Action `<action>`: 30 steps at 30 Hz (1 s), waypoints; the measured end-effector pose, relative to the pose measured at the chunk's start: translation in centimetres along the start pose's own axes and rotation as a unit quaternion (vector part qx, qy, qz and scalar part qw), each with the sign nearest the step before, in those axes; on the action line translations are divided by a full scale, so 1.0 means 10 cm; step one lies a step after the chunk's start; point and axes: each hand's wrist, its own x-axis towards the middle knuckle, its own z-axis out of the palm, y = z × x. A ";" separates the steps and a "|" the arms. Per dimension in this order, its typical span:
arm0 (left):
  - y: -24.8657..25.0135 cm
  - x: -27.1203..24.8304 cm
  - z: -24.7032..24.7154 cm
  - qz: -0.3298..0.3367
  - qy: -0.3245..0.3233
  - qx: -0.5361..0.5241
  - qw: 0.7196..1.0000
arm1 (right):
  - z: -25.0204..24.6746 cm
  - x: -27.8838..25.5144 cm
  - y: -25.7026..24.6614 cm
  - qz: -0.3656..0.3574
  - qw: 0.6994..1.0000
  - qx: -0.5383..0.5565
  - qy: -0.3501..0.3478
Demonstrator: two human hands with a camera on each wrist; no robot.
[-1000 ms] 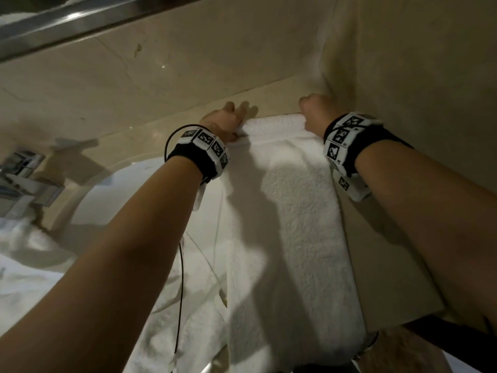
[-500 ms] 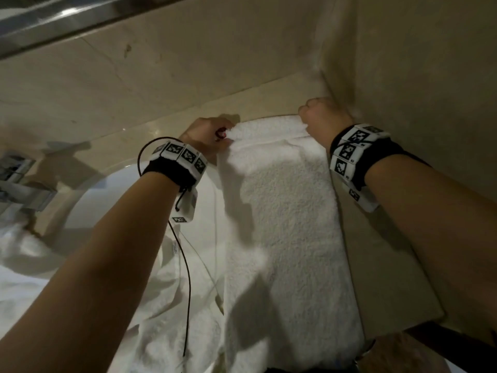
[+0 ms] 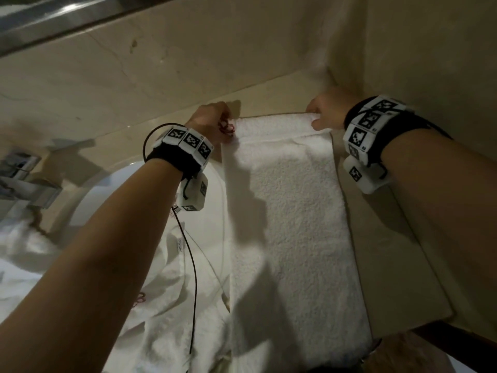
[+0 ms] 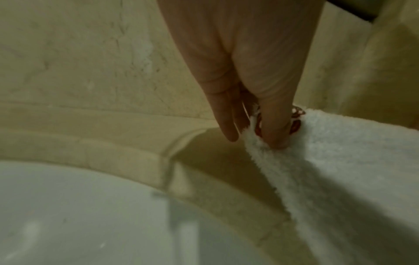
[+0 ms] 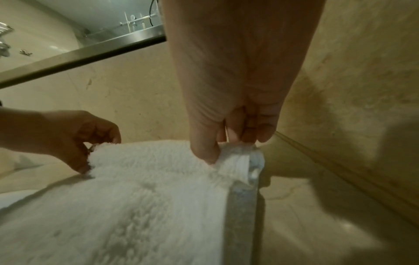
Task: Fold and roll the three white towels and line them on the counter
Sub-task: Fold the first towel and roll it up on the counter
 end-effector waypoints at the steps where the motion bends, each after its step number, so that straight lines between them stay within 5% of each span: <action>1: -0.01 0.00 0.01 -0.007 0.010 -0.014 1.000 | 0.00 0.01 0.00 0.002 1.000 0.003 -0.005; 7: -0.07 -0.06 0.10 0.011 0.052 -0.072 0.996 | 0.09 -0.07 0.00 0.006 1.000 -0.002 0.024; 14: -0.18 -0.35 0.22 0.194 0.043 0.062 0.978 | 0.20 -0.32 -0.13 -0.059 0.993 -0.081 0.066; 20: -0.32 -0.50 0.25 0.265 0.038 0.087 0.960 | 0.34 -0.57 -0.13 -0.083 0.987 -0.103 0.092; 24: -0.18 -0.59 0.26 0.219 0.044 0.078 0.972 | 0.37 -0.61 -0.15 -0.052 0.989 -0.093 0.099; 30: 0.14 -0.57 0.20 0.060 0.004 0.049 0.997 | 0.30 -0.56 -0.15 -0.017 0.996 -0.056 0.065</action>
